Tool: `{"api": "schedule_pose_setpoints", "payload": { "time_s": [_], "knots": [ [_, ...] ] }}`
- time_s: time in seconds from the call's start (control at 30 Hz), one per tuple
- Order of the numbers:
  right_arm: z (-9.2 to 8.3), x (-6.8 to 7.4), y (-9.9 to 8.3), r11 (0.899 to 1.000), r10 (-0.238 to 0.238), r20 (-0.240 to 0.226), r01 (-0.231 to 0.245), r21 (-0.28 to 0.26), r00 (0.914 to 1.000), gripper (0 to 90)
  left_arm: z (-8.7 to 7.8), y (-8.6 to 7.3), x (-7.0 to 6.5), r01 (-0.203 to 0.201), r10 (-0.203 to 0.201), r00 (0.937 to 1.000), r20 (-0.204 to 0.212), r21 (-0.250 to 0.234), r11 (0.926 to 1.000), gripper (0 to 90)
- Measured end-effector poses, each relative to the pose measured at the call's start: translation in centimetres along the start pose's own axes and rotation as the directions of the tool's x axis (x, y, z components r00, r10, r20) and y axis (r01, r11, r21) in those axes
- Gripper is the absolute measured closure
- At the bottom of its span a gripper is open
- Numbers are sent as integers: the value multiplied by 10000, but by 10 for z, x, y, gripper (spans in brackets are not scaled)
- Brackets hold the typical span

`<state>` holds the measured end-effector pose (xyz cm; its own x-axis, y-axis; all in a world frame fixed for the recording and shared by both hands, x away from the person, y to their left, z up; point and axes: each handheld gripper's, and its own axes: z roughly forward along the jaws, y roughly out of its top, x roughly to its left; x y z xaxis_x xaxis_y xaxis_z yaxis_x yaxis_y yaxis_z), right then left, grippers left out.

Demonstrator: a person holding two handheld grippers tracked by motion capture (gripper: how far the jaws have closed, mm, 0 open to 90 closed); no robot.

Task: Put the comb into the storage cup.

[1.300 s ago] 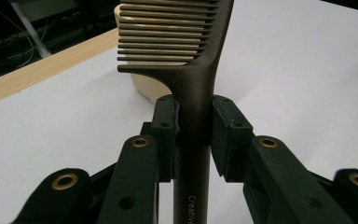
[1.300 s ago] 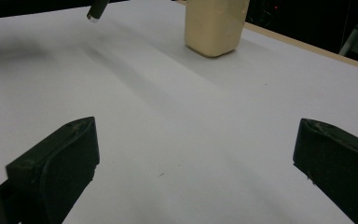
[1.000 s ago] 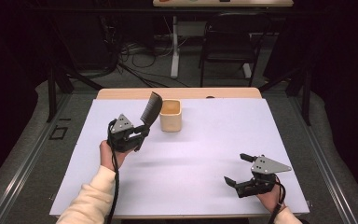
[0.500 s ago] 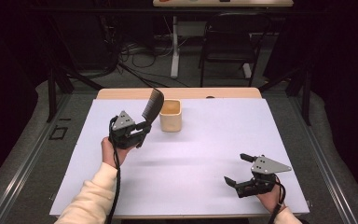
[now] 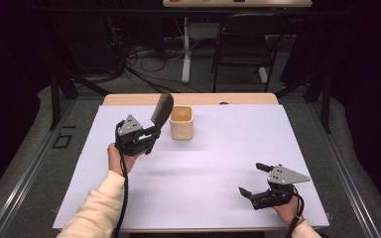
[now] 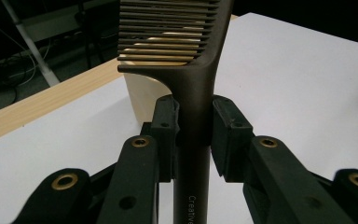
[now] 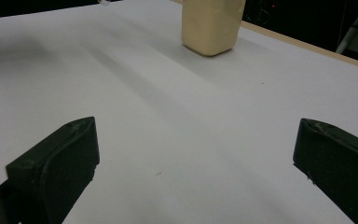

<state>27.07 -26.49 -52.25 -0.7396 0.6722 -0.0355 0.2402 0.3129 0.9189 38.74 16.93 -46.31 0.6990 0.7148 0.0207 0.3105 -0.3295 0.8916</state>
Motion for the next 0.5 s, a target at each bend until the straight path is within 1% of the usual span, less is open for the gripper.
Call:
{"api": "schedule_pose_setpoints", "payload": {
  "time_s": [0.17,0.5],
  "knots": [
    [1,-1,0,10000,68,77,-69,42,9999,0,2,4,1,-24,24,10000,-12,-48,10000,725],
    [1,0,0,10000,61,45,-61,55,10000,0,9,12,2,-24,24,10000,6,-101,9999,724]
  ]
}}
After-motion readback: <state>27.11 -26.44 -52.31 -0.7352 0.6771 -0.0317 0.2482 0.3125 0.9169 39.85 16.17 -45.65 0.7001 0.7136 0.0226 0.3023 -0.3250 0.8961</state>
